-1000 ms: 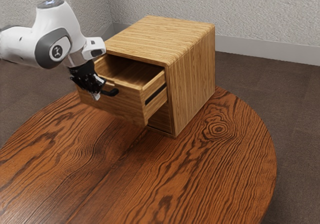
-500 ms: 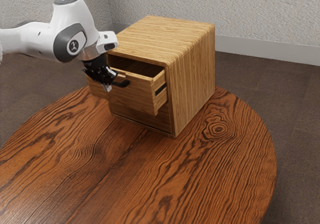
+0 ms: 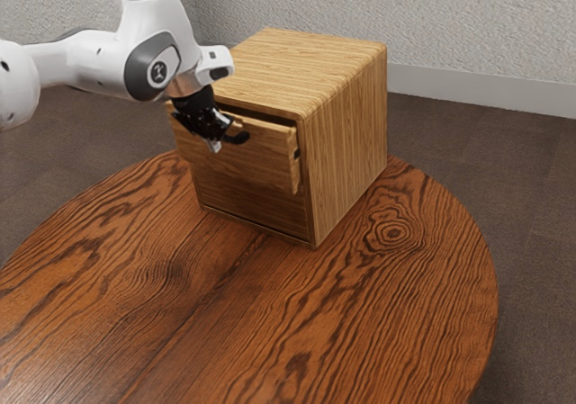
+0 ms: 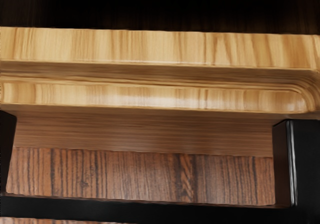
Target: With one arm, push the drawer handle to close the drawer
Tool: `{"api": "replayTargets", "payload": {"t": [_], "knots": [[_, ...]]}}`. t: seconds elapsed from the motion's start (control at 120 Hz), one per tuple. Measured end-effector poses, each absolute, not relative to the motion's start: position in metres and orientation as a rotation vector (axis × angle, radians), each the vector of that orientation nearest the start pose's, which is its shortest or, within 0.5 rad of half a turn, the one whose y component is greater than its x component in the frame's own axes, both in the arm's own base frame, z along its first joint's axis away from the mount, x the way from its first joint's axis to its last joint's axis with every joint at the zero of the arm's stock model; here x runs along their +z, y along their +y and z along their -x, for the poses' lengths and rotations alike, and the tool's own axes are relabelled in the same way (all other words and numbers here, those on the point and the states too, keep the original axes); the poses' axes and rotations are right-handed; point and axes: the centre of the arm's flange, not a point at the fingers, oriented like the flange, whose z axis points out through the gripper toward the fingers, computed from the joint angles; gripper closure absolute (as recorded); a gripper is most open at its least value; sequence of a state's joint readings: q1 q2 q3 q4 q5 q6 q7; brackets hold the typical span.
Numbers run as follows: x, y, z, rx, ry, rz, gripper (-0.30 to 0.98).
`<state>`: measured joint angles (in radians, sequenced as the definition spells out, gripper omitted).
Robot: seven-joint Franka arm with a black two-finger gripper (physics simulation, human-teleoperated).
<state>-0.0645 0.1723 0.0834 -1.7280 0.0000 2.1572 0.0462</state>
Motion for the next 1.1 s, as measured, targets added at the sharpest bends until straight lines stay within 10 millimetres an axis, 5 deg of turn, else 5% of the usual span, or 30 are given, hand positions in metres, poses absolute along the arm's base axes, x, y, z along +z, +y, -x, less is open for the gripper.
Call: {"api": "replayTargets", "payload": {"t": [0.633,0.692,0.775,0.875,0.975,1.1], "knots": [[0.501,0.003,-0.672,-0.412,0.083,3.105,0.79],[0.501,0.013,-0.640,-0.363,0.036,3.140,0.79],[0.519,0.030,-0.564,-0.341,-0.039,3.186,0.79],[0.587,0.036,-0.476,-0.432,-0.064,3.188,0.66],[0.630,0.034,-0.451,-0.444,-0.055,3.163,0.44],[0.708,0.021,-0.438,-0.494,-0.013,3.133,0.25]]}}
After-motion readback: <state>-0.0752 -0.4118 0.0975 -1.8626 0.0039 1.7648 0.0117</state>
